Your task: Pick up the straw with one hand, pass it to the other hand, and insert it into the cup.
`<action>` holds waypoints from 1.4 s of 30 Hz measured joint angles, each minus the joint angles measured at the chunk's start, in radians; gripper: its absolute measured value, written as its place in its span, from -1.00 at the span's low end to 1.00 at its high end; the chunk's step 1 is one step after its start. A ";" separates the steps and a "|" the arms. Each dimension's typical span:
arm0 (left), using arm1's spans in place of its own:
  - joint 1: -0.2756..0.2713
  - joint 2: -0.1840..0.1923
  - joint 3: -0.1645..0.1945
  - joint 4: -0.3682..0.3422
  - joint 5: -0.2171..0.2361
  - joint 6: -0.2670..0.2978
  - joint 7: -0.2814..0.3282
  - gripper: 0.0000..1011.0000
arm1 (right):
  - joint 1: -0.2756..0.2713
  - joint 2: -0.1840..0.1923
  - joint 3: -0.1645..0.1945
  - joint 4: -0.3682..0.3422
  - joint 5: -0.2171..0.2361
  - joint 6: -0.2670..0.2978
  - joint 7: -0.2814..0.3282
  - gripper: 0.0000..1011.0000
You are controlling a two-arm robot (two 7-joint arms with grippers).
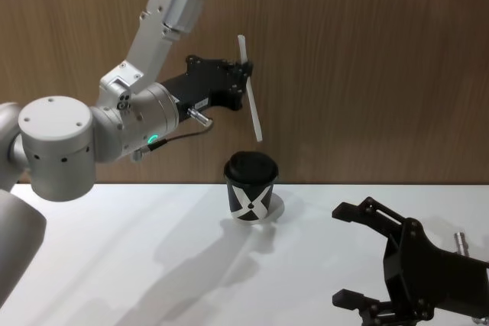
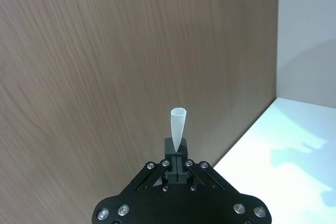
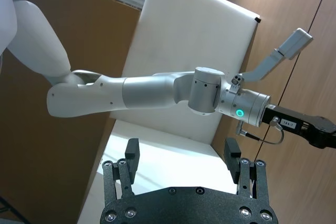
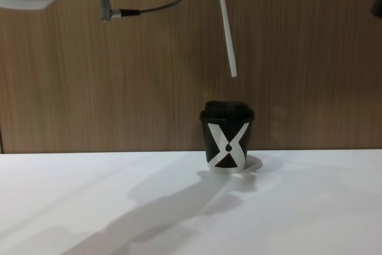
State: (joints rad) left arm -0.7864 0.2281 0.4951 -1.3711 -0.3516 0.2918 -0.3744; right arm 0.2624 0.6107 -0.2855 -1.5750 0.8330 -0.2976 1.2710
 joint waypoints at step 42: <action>-0.091 -0.040 0.045 0.185 -0.009 -0.003 -0.081 -1.00 | 0.000 0.000 0.000 0.000 0.000 0.000 0.000 0.98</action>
State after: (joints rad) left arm -0.8774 0.1881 0.5401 -1.1865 -0.3606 0.2893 -0.4554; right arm 0.2624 0.6107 -0.2855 -1.5750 0.8330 -0.2976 1.2710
